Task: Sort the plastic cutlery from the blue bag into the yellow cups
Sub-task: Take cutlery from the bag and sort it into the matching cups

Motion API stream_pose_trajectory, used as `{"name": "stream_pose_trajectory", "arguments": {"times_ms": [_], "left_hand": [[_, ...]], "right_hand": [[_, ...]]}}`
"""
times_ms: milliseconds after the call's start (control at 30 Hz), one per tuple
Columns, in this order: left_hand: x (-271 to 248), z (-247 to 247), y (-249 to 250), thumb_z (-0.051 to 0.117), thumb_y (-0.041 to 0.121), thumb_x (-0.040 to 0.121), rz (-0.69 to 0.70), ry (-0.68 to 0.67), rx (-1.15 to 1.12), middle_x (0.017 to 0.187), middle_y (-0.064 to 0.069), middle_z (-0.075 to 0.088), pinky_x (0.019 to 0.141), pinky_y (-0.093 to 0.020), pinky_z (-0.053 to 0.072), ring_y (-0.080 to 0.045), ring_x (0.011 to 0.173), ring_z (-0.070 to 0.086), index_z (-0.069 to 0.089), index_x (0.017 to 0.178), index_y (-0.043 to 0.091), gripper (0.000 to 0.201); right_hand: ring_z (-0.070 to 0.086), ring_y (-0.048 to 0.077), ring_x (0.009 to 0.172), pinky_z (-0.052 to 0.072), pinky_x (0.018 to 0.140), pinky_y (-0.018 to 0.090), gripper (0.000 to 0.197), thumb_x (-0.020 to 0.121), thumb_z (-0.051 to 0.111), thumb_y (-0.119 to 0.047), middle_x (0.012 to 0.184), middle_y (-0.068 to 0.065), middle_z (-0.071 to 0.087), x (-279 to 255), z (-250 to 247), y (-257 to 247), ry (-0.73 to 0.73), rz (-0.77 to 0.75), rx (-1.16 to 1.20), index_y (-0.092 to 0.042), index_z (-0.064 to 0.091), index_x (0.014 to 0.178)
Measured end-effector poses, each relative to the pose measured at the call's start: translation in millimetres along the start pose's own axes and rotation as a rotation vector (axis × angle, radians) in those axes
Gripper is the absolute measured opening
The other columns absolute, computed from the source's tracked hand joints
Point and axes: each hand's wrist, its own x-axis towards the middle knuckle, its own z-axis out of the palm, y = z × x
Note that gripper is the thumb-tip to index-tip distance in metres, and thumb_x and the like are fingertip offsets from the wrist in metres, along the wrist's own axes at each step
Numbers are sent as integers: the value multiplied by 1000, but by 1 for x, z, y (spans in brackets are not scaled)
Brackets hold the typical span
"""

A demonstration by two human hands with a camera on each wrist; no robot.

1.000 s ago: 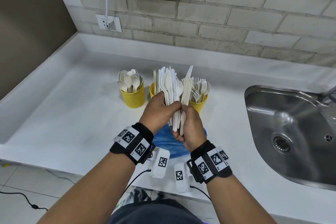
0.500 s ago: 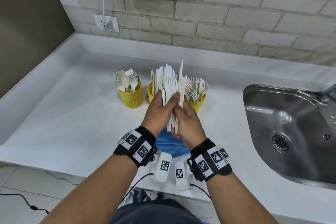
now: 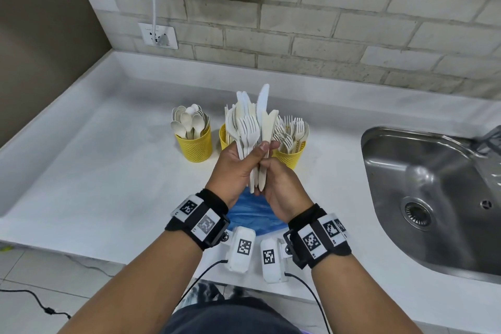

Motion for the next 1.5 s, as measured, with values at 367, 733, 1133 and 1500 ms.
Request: {"name": "stream_pose_trajectory", "arguments": {"times_ms": [367, 733, 1133, 1500], "left_hand": [[3, -13, 8, 66, 11, 98, 71, -116, 183, 107, -12, 78, 89, -32, 58, -21, 106, 73, 77, 107, 9, 15], [1, -7, 7, 70, 11, 93, 162, -118, 152, 102, -6, 79, 90, -35, 58, -23, 99, 75, 76, 103, 15, 13], [-2, -15, -1, 68, 4, 96, 119, -121, 293, 110, -6, 79, 96, -30, 56, -18, 110, 73, 75, 112, 4, 18], [0, -21, 8, 60, 5, 101, 147, -111, 310, 114, -14, 77, 96, -36, 58, -25, 107, 73, 67, 123, 0, 24]], "right_hand": [[65, 30, 119, 53, 93, 48, 45, 87, 47, -28, 127, 14, 71, 6, -3, 5, 37, 46, 35, -11, 66, 124], [63, 37, 123, 60, 90, 54, 58, 91, 25, 3, 139, 23, 62, 8, -9, -8, -68, 317, 606, -6, 52, 142], [60, 37, 128, 52, 99, 56, 82, 77, 41, 2, 148, 19, 55, 7, -9, -2, -76, 298, 688, -16, 40, 157], [61, 16, 80, 45, 90, 40, 40, 83, 41, 1, 86, 1, 69, 2, -20, -22, -16, 74, 187, -13, 67, 110]]}}
